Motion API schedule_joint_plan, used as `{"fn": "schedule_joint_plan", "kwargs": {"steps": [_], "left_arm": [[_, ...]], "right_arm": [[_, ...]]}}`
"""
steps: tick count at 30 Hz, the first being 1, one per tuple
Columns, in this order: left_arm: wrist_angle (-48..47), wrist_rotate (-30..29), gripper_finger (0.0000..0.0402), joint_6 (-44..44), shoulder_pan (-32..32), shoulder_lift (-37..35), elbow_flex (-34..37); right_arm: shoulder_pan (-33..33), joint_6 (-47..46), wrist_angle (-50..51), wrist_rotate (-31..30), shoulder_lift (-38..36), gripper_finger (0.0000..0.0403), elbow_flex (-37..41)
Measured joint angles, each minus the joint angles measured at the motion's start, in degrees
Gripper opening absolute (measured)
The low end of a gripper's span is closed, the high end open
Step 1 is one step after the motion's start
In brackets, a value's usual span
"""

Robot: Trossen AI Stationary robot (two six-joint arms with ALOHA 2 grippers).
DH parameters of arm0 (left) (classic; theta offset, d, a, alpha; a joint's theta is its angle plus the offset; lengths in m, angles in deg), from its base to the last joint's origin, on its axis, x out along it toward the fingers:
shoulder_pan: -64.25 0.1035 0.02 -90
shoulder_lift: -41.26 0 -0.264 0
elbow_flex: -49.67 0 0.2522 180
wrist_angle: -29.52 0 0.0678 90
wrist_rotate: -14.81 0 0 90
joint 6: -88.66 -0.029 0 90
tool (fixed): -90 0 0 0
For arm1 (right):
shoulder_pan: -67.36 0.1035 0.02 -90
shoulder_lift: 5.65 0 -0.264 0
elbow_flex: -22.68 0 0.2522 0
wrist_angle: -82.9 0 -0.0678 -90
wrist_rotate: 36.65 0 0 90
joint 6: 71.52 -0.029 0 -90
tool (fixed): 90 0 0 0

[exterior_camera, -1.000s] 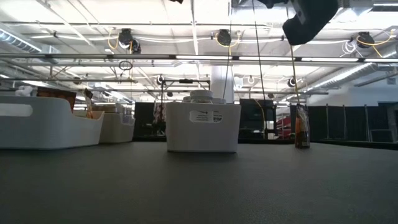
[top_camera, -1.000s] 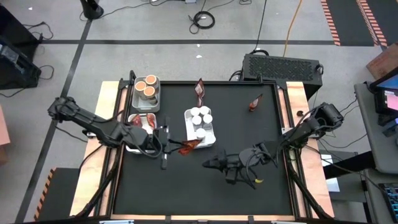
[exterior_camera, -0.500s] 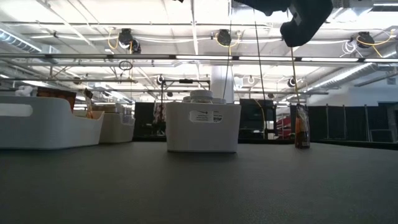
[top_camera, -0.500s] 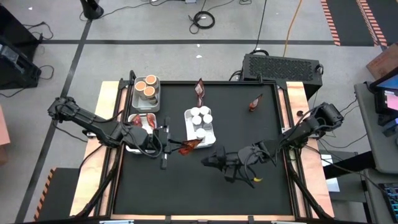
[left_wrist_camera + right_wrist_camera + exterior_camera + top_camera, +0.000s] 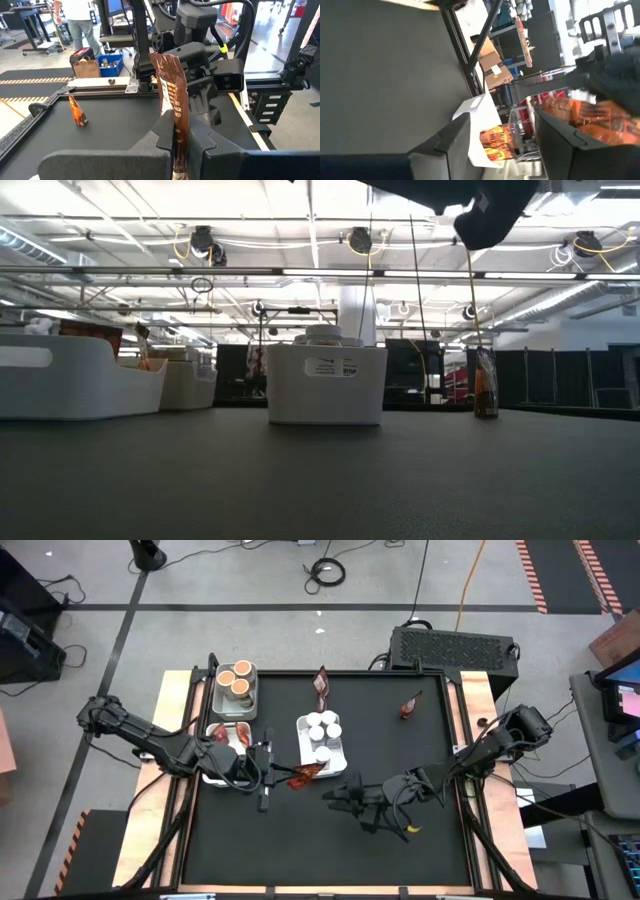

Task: Sort spices by type
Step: Put the orange seasoning pack into the left white bin

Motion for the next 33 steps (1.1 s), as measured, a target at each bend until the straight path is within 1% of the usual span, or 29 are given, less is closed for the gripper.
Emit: {"fn": "schedule_joint_plan", "kwargs": {"steps": [5, 7, 9, 11, 15, 17, 20, 22, 23, 27, 33], "left_arm": [[0.00, 0.00, 0.0019, 0.05, 0.00, 0.00, 0.00], [0.00, -0.08, 0.0019, 0.08, 0.00, 0.00, -0.01], [0.00, -0.15, 0.0019, 0.25, 0.00, 0.00, 0.01], [0.00, -0.24, 0.0019, 1.07, 0.00, 0.00, 0.00], [0.00, -0.25, 0.0019, 1.15, 0.00, 0.00, 0.01], [-0.02, -0.26, 0.0019, -0.01, 0.06, 0.00, 0.01], [0.00, -0.26, 0.0019, -0.66, 0.23, 0.00, 0.01], [-0.02, -0.28, 0.0019, -1.25, 0.48, 0.00, 0.01], [-0.02, -0.26, 0.0019, -1.44, 0.50, 0.00, 0.01], [-0.01, -0.27, 0.0019, -1.47, 0.79, 0.00, 0.01], [-0.04, -0.26, 0.0019, -0.34, 0.79, 0.00, 0.03]], "right_arm": [[0.00, -11.09, 0.95, -0.02, -0.02, 0.0183, -0.02], [0.00, -18.20, 2.97, -0.02, -0.04, 0.0183, -0.04], [0.00, -27.42, 7.00, 0.00, -0.07, 0.0183, -0.04], [0.09, -36.87, 14.58, 0.04, -0.11, 0.0183, -0.07], [-0.03, -53.30, 36.09, 1.26, -0.28, 0.0183, -0.07], [-0.57, -61.48, 44.87, 5.31, -0.38, 0.0183, -0.15], [-1.56, -71.78, 54.73, 15.09, -0.52, 0.0183, -1.41], [-2.23, -76.24, 58.73, 21.07, -0.61, 0.0183, -1.77], [-2.41, -77.98, 60.59, 22.46, -0.61, 0.0183, -1.77], [-2.71, -82.34, 65.86, 23.67, -0.25, 0.0183, -1.11], [-3.84, -84.06, 64.28, 26.41, 1.55, 0.0183, 3.55]]}}
